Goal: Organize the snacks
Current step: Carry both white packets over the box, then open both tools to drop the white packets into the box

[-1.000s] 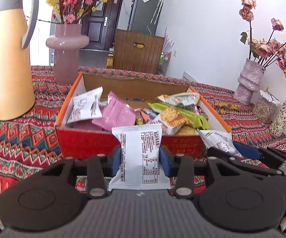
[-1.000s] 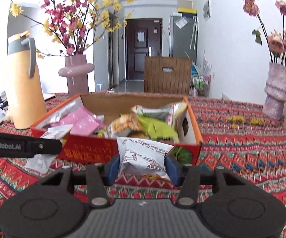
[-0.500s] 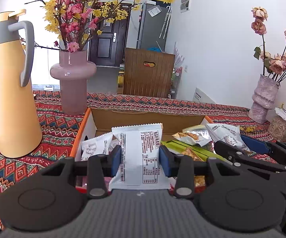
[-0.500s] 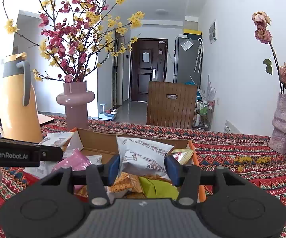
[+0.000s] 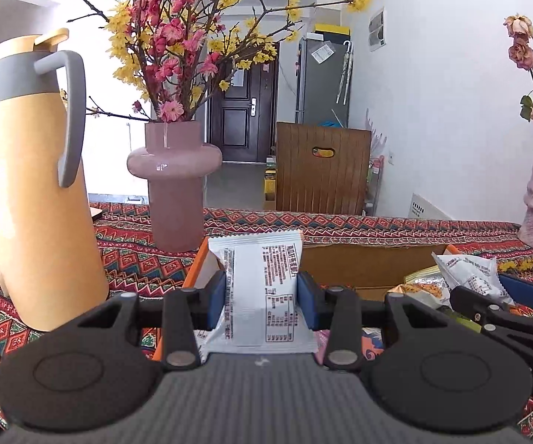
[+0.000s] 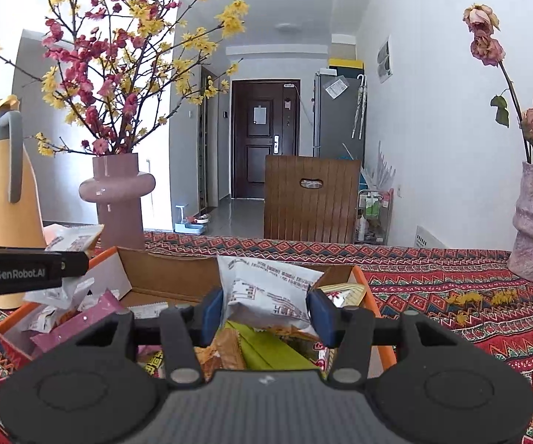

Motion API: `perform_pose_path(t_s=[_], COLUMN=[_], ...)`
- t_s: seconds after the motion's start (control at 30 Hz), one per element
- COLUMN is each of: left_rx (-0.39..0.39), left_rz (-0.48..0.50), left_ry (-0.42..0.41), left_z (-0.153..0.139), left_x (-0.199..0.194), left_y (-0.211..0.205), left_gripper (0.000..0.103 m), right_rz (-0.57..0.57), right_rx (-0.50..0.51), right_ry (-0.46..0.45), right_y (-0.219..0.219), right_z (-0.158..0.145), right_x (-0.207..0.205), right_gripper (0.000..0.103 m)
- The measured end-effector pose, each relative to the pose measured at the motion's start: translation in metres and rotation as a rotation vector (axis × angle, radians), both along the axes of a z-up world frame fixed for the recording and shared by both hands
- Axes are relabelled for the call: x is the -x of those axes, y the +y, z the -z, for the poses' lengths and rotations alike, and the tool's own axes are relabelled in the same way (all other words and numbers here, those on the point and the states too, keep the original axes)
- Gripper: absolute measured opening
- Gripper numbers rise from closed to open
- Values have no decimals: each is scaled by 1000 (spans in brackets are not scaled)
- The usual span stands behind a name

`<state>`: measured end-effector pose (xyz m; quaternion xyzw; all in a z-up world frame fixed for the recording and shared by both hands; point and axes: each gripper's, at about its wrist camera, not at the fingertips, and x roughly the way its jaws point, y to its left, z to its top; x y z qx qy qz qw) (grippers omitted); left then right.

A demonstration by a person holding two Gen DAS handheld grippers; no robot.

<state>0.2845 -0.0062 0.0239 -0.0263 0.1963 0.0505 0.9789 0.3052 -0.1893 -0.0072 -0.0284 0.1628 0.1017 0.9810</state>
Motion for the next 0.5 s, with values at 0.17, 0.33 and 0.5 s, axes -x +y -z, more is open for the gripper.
perform_pose_path(t_s=[0.17,0.33,0.5], left_rx=[24,44,55], left_rz=[25,14,-16], left_ry=[17,-11,-55], left_z=[4,-1,-6], left_x=[3,11,20], left_y=[6,8,12], left_gripper=[42,80,103], right_rz=[12,17,43], right_rx=[0,-17,-62], right_ry=[26,47,37], right_y=[-2,-5,-14], right_z=[5,6,2], right_x=[-3,-2,2], right_gripper=[52,80,103])
